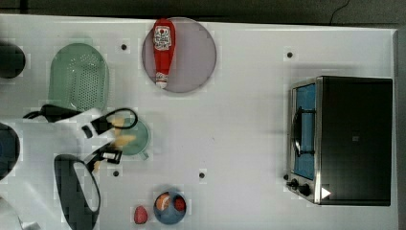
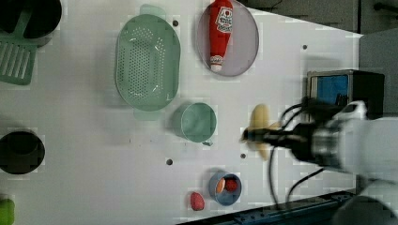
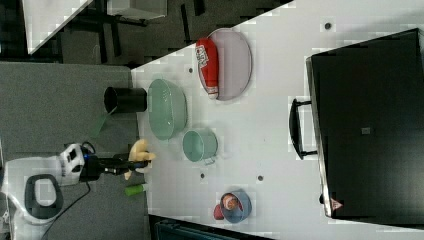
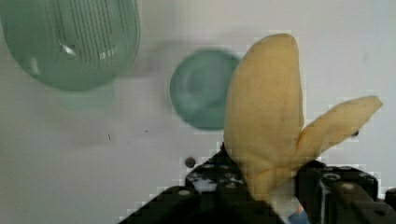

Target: Pick Banana and place it in mug.

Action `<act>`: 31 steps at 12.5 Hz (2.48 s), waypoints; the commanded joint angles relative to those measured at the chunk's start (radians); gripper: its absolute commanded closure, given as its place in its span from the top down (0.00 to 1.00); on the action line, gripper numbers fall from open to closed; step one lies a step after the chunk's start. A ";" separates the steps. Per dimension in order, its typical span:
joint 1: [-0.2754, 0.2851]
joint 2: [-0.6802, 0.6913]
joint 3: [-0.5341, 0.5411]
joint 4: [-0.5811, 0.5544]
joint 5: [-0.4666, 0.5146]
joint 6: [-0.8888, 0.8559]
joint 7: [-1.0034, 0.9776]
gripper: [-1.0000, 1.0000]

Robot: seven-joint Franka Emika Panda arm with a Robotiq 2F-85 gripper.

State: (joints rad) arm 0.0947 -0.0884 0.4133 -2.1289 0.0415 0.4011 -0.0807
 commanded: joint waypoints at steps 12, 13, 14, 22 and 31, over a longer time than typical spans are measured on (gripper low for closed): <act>-0.021 0.194 -0.004 -0.163 -0.008 0.414 0.154 0.84; -0.022 0.192 -0.005 -0.162 -0.008 0.417 0.154 0.98; -0.023 0.188 -0.006 -0.154 -0.008 0.427 0.154 1.00; -0.058 -0.016 -0.224 0.085 -0.009 0.065 0.172 1.00; -0.069 -0.062 -0.492 0.384 -0.056 -0.392 0.167 1.00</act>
State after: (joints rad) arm 0.0196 -0.1578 -0.1163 -1.7529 -0.0206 0.0104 0.0582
